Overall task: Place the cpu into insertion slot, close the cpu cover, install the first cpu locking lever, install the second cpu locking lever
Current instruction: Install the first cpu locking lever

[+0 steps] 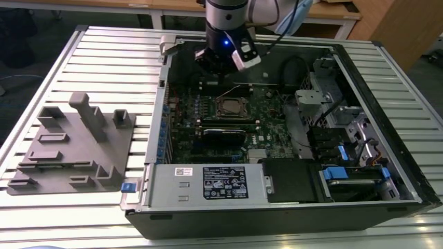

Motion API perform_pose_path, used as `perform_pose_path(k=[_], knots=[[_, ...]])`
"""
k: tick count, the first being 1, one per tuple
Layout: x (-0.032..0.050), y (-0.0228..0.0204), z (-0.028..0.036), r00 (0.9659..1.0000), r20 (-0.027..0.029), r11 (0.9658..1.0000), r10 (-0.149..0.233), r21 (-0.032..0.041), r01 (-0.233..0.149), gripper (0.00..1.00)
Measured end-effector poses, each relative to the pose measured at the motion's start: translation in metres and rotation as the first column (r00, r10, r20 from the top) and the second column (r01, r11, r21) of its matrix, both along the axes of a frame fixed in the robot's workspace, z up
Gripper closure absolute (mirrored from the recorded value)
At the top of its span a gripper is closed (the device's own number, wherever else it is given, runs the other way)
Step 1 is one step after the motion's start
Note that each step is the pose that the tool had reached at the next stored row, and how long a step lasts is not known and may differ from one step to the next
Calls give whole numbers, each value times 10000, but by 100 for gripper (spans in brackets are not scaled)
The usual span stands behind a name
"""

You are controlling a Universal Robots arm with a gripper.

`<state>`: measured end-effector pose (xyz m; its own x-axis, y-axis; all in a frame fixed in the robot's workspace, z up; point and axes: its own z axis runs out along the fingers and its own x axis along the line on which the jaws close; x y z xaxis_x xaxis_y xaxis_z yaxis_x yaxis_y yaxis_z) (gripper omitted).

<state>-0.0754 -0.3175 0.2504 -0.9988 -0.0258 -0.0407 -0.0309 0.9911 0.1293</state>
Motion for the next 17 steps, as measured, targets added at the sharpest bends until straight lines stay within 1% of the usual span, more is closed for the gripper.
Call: perform_pose_path(k=[2,3,5,6,7,10,11,12,17], knots=[[13,4,-13,10000,0,10000,1,-23,-1,89],[14,10,-19,10000,-1,10000,-1,-58,1,89],[14,11,-32,10000,9,10000,1,-89,-1,89],[14,11,-37,10000,26,9999,1,-109,-1,89],[15,11,-43,10000,62,9999,2,-125,-1,89],[14,11,-65,9998,210,9999,1,-147,2,89],[14,11,-73,9997,241,9999,2,-149,2,89],[15,12,-78,9997,256,9999,2,-151,2,89],[24,12,-111,9997,261,9999,2,-150,2,89]])
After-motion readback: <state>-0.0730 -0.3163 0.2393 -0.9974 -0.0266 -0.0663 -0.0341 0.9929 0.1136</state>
